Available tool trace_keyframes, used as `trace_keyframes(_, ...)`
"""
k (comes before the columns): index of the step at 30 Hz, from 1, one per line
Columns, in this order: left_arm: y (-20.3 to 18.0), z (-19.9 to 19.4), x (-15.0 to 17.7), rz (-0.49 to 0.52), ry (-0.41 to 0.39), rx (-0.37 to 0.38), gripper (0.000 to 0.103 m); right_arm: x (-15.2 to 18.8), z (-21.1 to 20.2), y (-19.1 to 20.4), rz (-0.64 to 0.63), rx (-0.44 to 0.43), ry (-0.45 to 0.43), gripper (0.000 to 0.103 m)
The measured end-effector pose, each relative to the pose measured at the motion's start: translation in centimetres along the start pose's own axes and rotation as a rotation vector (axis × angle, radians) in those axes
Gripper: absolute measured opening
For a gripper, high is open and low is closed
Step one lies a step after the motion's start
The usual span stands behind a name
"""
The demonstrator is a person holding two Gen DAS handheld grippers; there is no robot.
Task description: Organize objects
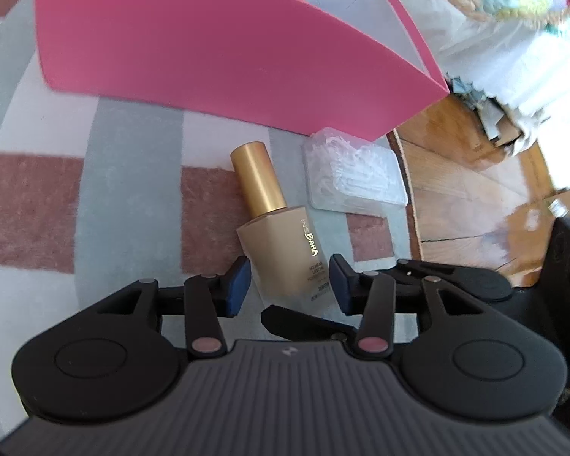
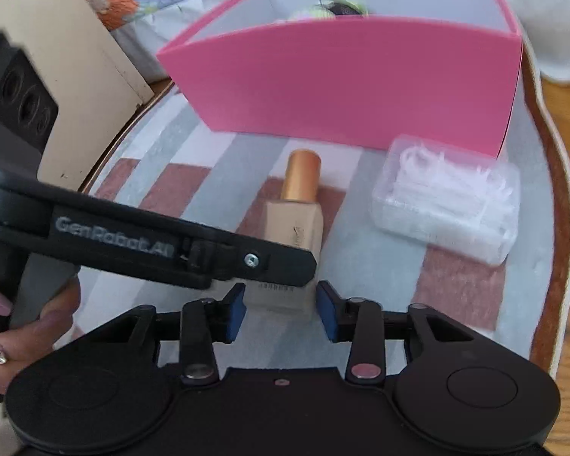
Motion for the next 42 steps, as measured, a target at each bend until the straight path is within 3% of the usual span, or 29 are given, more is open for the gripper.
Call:
trace_keyframes(5, -1.6, 0.2, -0.3, 0.107, 0.004, -0.078, 0.052, -0.1, -0.3, -0.6, 0.005, -0.03, 0.005, 0.044)
trace_keyframes(9, -0.9, 0.3, -0.4, 0.045, -0.023, -0.059, 0.051, -0.3, -0.5, -1.5, 0.078, -0.073, 0.014, 0.044)
trace_keyframes(14, -1.2, -0.4, -0.2, 0.103, -0.058, -0.044, 0.043, -0.5, -0.5, -2.5, 0.169, -0.125, 0.021, 0.044)
trace_keyframes(23, -1.7, -4.1, -0.6, 0.125, -0.124, -0.04, 0.042, -1.1, -2.3, -0.9, 0.132, -0.204, -0.072, 0.044)
trace_keyframes(32, -6.3, -8.5, -0.4, 0.306, -0.125, -0.108, 0.041, -0.2, -7.0, 2.6, 0.094, -0.149, -0.161, 0.044)
trace_keyframes(38, -6.6, -12.5, -1.8, 0.236, -0.145, -0.055, 0.041, -0.8, -10.0, 4.5, 0.115, -0.154, -0.232, 0.044)
trace_keyframes(42, -7.3, -15.5, -3.2, 0.257, -0.168, -0.027, 0.042, -2.2, -12.5, 6.0, 0.105, -0.139, -0.279, 0.044)
Point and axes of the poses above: each gripper's, at about its wrist camera, not at the fingertips, and z roughly the way its jaws point, y to its left, x to its underside, the point moved 3 cm from there along z, roughly the way its jaws point, and after that the axes turned 7 degrees about z, right-handed, at the moved point
